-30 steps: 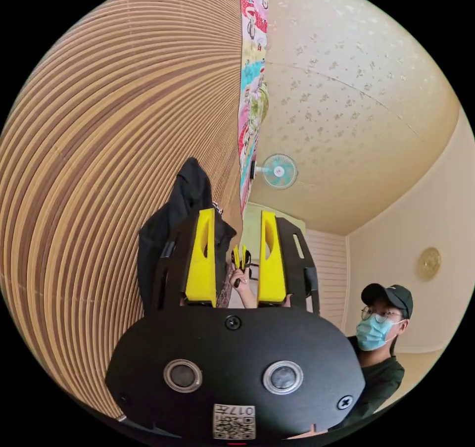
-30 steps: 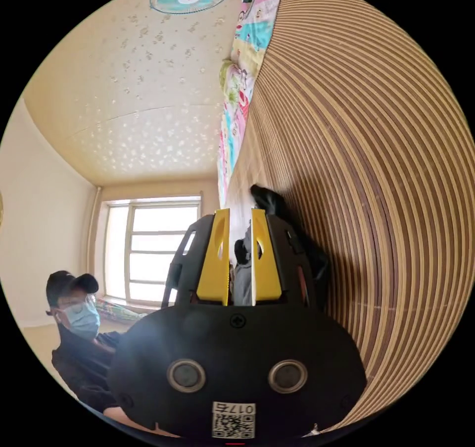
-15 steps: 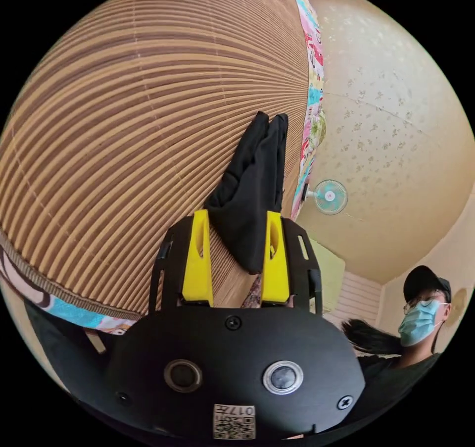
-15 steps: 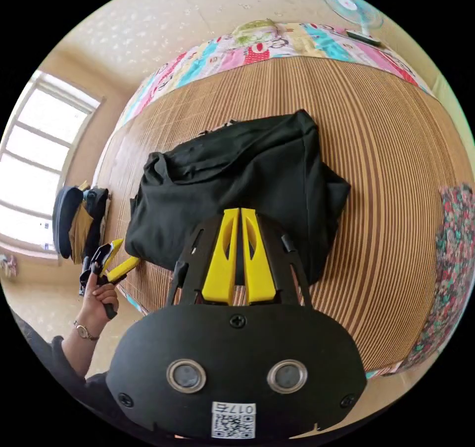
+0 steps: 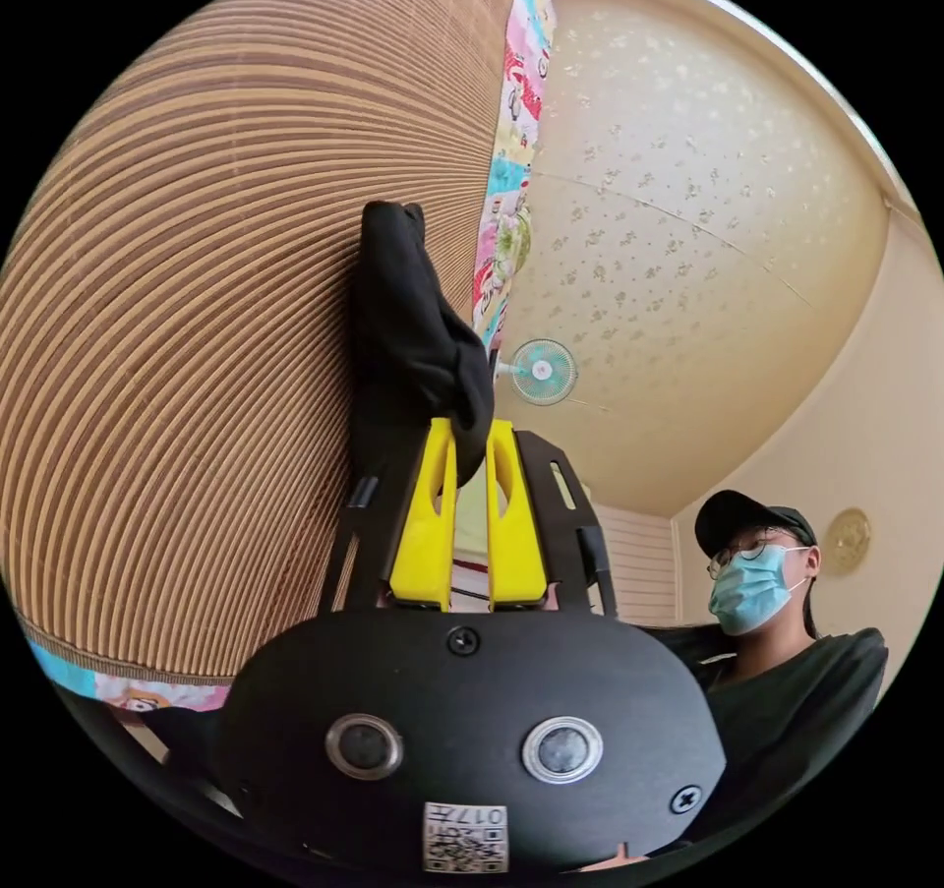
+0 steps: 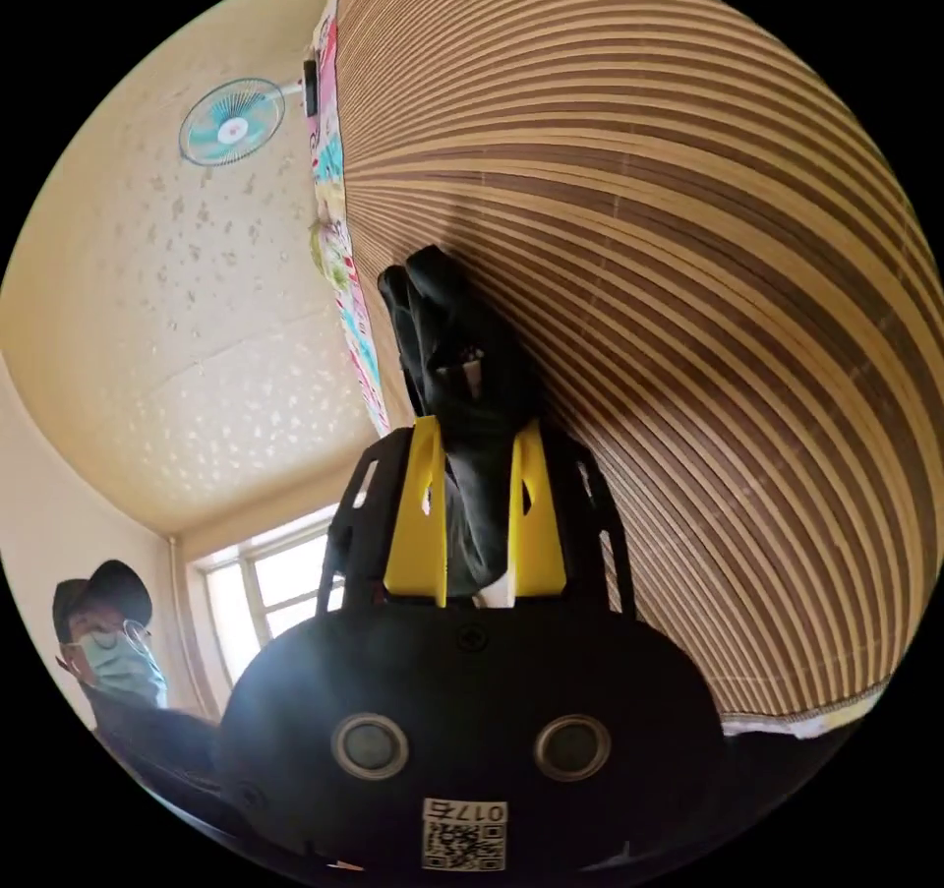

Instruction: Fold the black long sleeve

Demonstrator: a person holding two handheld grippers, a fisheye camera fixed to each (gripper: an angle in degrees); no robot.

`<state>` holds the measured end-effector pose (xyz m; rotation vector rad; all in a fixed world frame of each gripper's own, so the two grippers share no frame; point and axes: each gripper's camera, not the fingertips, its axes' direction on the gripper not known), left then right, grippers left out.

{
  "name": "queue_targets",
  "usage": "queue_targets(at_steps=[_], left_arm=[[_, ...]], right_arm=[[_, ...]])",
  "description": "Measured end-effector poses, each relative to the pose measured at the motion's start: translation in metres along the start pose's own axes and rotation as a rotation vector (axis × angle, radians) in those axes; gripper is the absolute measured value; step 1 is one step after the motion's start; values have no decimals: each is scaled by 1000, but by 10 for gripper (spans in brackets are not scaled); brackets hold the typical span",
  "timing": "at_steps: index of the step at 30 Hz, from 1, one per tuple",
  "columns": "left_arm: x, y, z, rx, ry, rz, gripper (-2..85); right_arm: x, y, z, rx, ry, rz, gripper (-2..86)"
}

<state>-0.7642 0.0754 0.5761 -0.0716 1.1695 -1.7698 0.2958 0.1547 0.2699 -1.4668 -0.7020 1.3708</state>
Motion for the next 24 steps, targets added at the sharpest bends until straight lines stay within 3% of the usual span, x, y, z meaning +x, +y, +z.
queue_targets(at_steps=[2,8,13,18,21,24], left_arm=[[24,-12,0,0,-9,62,51],[104,-64,22,-15,147,285,50],[155,-72,39,-93,282,431,50],[130,-37,34,-185,210,460,50],[65,-6,22,-230,27,407,50],[-35,24,8,-234,-270,270,51]], right_arm=[[-50,-8,8,5,-152,-105,64],[-220,12,-4,-74,-302,-482,46],[-291,36,-38,-106,-329,-713,51],[-251,46,-78,-133,-267,-755,58],[-169,37,-93,-187,-103,-605,61],[-67,24,-101,-236,116,-361,59]])
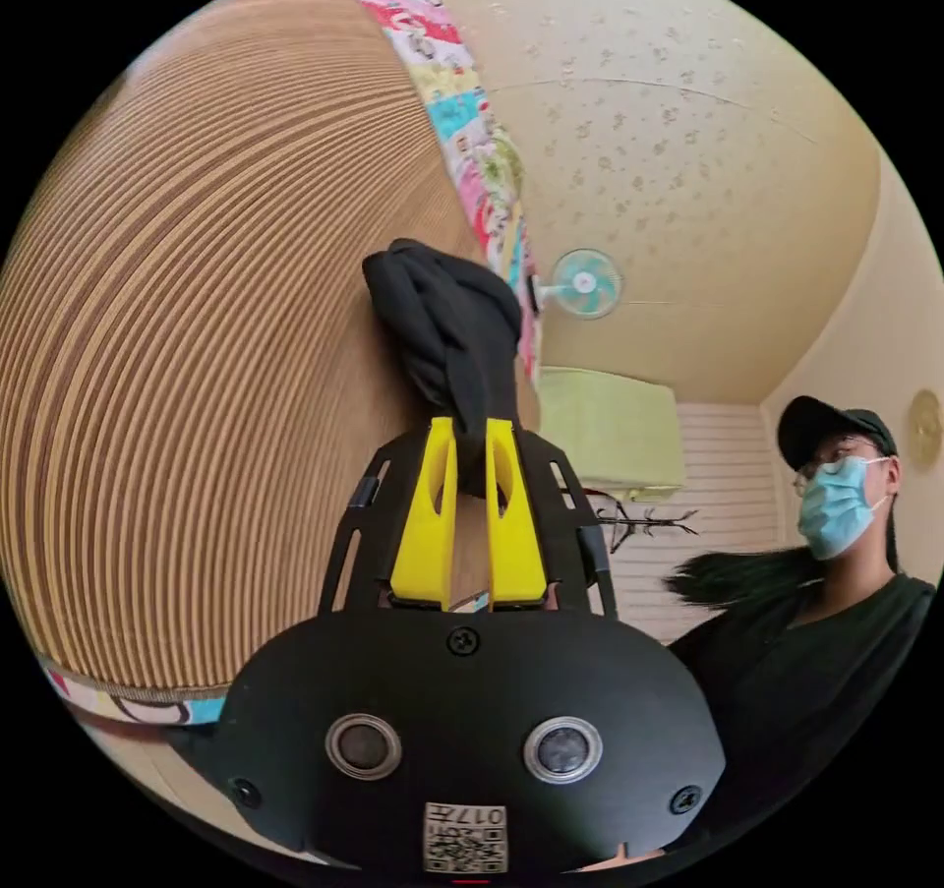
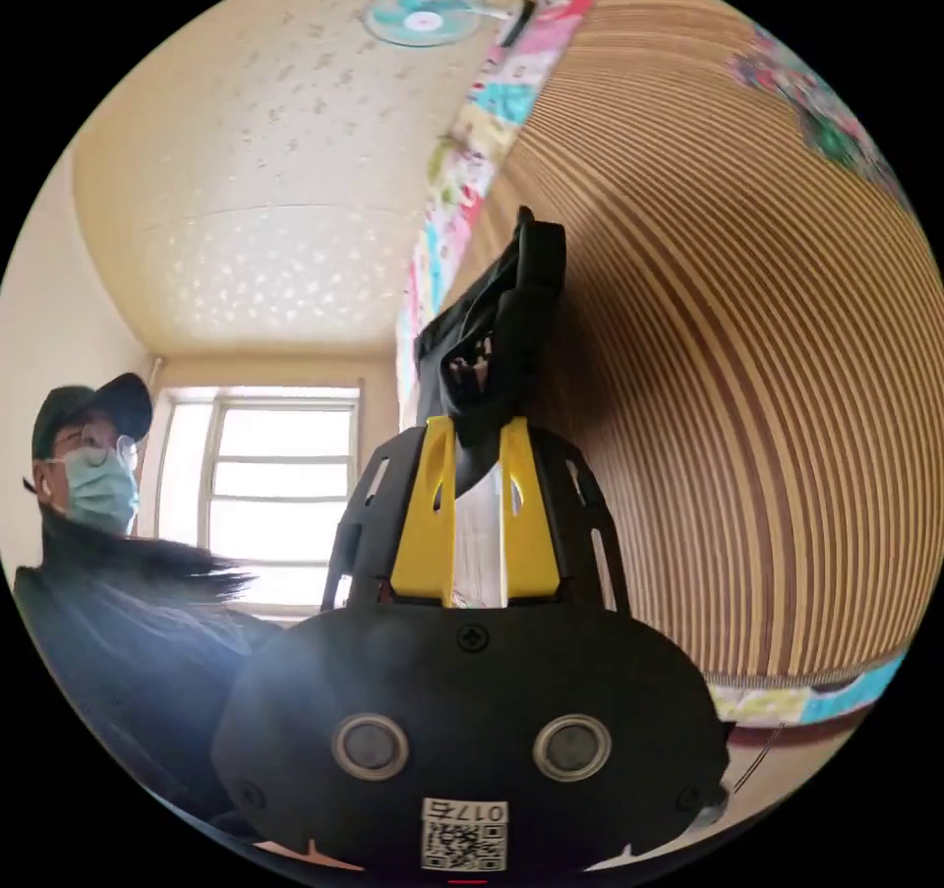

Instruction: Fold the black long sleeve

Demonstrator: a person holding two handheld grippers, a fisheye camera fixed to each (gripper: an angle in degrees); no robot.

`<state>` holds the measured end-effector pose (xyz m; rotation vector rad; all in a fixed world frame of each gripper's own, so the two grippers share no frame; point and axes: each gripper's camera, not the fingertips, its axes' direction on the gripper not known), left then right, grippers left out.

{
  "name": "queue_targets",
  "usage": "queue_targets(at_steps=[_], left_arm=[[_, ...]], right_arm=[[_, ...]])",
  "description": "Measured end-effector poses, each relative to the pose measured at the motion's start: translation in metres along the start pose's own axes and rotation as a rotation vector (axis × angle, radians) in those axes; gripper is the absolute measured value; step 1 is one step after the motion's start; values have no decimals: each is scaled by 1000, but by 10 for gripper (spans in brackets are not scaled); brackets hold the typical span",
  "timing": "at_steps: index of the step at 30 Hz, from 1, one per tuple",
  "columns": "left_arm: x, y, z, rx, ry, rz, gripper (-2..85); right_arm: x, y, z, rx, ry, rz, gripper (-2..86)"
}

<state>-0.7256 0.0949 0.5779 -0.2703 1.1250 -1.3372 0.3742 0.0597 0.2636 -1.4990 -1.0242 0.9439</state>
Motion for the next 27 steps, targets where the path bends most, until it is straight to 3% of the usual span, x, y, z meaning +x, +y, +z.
queue_targets(at_steps=[2,6,12,16,20,24,27], left_arm=[[-66,36,18,-54,-163,-148,51],[-79,53,21,37,-78,-176,51],[83,21,99,-86,-212,357,50],[190,72,239,-365,-181,785,51],[206,159,371,-719,-193,922,71],[191,177,360,-615,-215,860,77],[140,152,322,-453,-308,576,130]], right_arm=[[58,25,-10,-8,-30,219,41],[64,34,-37,-67,9,245,28],[35,5,-78,-73,10,151,31],[48,-15,-82,-89,-31,168,43],[78,-23,-89,-95,-76,247,69],[104,-26,-101,-95,-133,305,93],[131,-32,-106,-88,-186,353,115]])
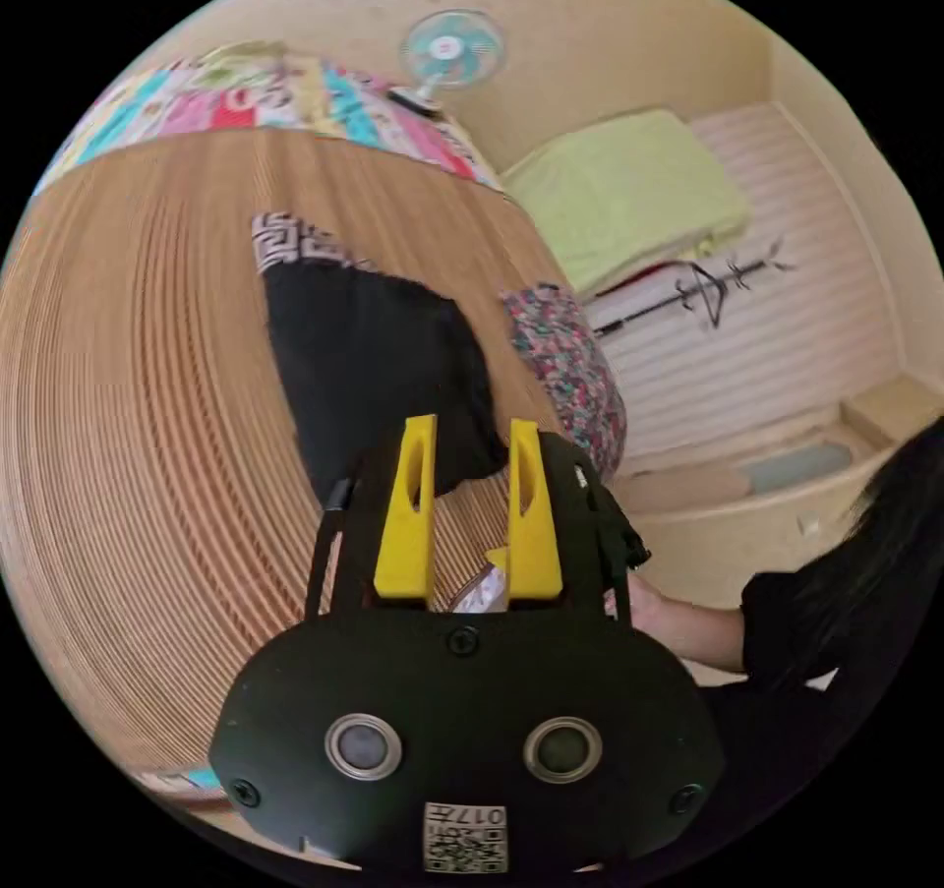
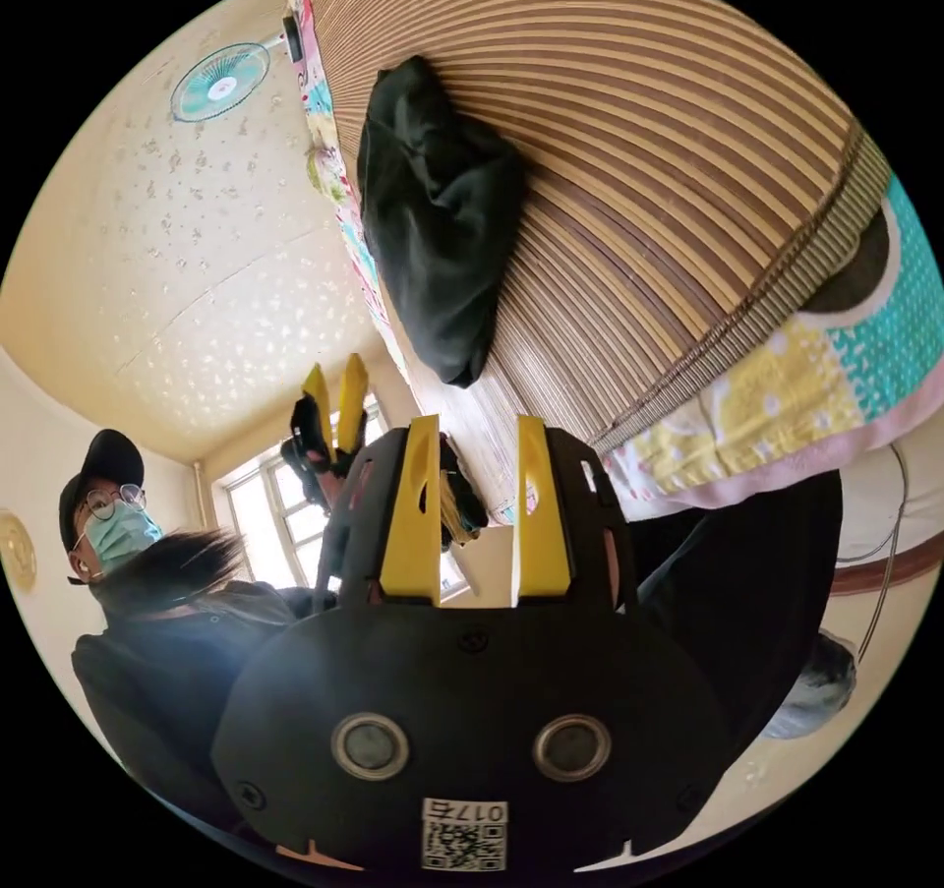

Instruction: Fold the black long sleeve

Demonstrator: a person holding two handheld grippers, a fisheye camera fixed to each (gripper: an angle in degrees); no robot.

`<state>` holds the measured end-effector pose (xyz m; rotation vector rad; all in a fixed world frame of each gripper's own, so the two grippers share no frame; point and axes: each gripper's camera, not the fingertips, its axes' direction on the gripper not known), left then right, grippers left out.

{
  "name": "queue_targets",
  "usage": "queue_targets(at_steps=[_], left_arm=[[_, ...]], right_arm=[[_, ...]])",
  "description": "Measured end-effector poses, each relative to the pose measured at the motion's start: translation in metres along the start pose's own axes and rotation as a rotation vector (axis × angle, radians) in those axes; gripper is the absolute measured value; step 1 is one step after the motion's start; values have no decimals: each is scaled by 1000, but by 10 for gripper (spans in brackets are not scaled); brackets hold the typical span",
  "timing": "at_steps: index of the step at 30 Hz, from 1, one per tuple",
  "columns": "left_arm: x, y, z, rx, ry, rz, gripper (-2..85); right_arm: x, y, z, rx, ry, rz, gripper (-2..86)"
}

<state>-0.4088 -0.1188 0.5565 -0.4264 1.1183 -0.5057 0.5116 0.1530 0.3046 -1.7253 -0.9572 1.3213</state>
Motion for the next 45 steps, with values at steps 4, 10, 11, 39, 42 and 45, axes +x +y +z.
queue_targets(at_steps=[4,10,11,39,42,45], left_arm=[[-90,24,22,-99,36,-412,164],[-79,32,63,-217,498,-489,61],[-56,33,54,-230,511,-458,58],[125,105,-318,80,221,-347,93],[94,151,-386,179,110,-432,93],[58,199,-456,319,3,-530,92]], right_arm=[[30,-28,-6,65,-198,48,143],[70,-81,13,216,-542,132,224],[72,-95,20,218,-608,132,231],[311,-86,-130,548,561,559,75],[356,-84,-38,518,468,493,39],[390,-115,84,418,362,378,16]])
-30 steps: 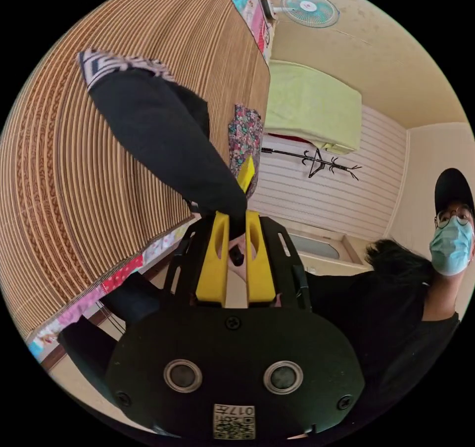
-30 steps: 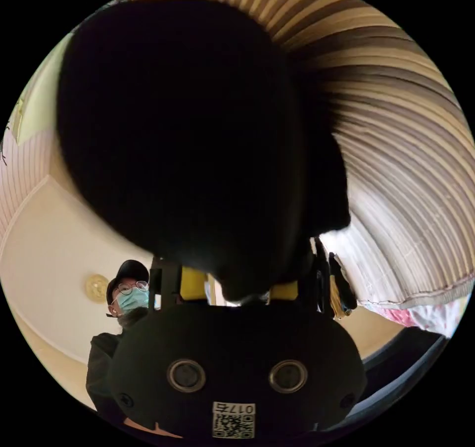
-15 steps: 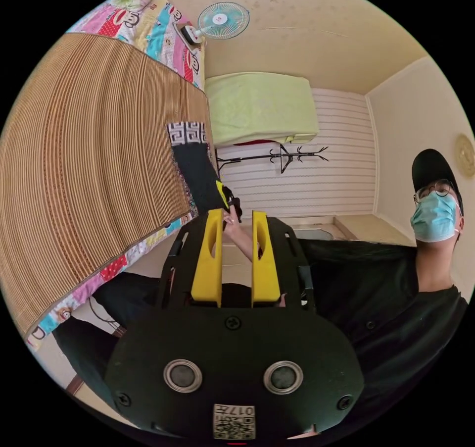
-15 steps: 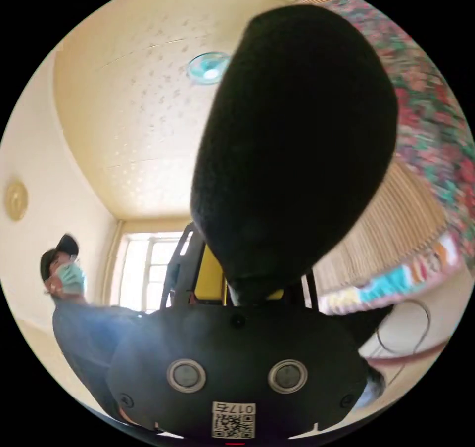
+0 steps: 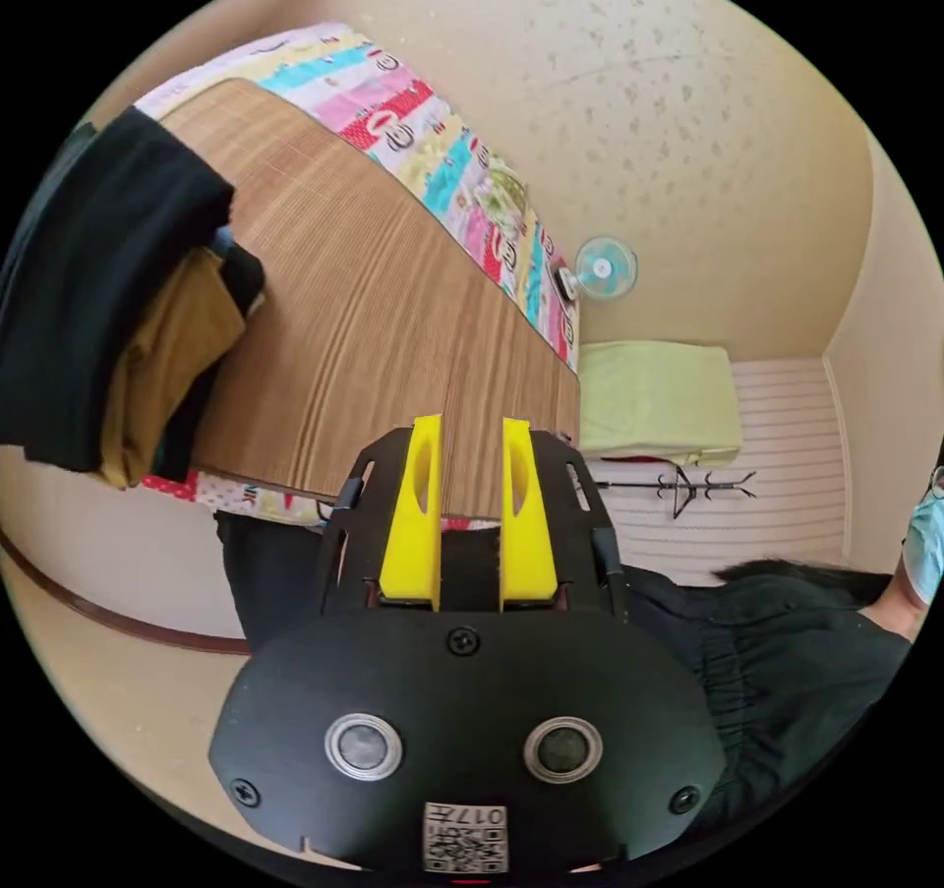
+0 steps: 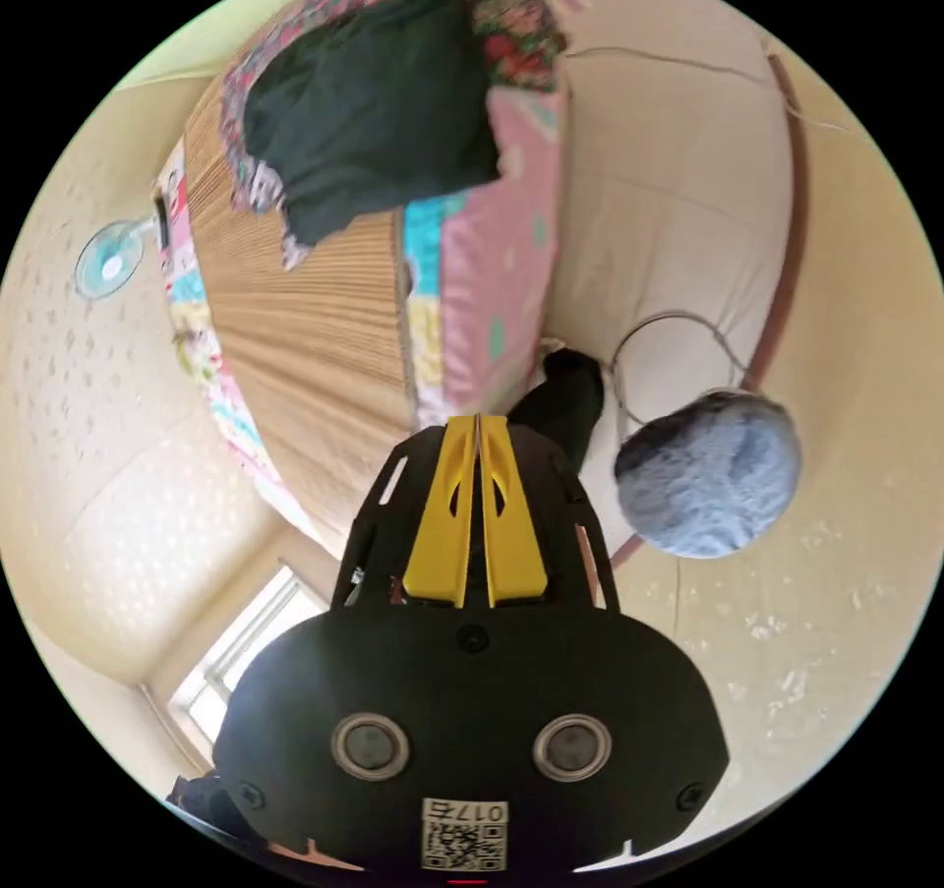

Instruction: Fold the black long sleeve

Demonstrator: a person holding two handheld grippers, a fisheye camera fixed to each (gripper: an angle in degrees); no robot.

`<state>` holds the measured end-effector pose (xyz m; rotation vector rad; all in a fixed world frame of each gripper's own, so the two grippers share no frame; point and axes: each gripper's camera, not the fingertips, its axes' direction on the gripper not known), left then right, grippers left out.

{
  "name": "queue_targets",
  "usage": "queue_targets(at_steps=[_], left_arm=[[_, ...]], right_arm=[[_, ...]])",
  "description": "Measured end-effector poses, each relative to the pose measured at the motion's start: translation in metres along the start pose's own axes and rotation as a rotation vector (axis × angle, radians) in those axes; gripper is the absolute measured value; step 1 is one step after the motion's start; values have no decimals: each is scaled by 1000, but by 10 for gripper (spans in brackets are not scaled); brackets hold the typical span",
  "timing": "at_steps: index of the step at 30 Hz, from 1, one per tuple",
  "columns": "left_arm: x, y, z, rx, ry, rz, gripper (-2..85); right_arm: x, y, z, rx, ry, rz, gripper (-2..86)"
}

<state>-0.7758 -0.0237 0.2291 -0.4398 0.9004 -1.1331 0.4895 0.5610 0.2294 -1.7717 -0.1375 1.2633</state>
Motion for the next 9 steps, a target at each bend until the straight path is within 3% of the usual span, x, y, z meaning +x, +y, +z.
queue_targets(at_steps=[5,9], left_arm=[[-85,-4,-138,312,-152,-150,106],[-130,-19,-196,372,-329,-246,112]], right_arm=[[-112,54,245,-389,-135,-395,5],[-211,164,333,-560,-183,-837,3]])
